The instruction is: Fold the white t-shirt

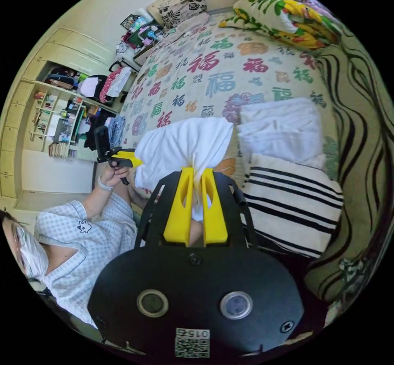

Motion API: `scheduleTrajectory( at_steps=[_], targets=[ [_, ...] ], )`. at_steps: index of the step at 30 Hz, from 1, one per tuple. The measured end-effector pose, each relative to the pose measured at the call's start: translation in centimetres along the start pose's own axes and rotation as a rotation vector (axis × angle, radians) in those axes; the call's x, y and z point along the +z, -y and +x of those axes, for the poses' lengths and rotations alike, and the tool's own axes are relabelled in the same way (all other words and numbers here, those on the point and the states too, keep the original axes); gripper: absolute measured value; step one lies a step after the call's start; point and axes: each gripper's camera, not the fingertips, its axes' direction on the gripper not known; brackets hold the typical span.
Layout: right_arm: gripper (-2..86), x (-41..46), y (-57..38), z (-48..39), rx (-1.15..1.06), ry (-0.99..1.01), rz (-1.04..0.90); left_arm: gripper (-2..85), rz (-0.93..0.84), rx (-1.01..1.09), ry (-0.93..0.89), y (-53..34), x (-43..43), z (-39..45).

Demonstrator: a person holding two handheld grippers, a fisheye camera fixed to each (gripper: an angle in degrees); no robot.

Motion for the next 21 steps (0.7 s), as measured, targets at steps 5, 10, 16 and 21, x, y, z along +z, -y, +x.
scheduleTrajectory(
  at_steps=[5, 10, 16, 21],
  targets=[
    [4.4, -6.6, -5.0, 6.9, 0.228, -0.231, 0.007, 0.9, -0.062, 0.088, -0.055, 6.7, 13.3, 4.3],
    [4.6, -2.4, -9.9, 15.1, 0.546, -0.199, -0.051, 1.4, -0.184, 0.053, 0.054, 7.6, 23.3, 3.8],
    [8.6, -1.1, -16.6, 17.3, 0.698, -0.012, 0.139, 4.0, -0.162, -0.007, 0.032, 6.9, 24.1, 4.0],
    [6.8, -4.8, -18.3, 13.2, 0.653, -0.156, 0.271, 4.9, -0.053, 0.121, 0.106, 8.1, 22.8, 9.6]
  ],
)
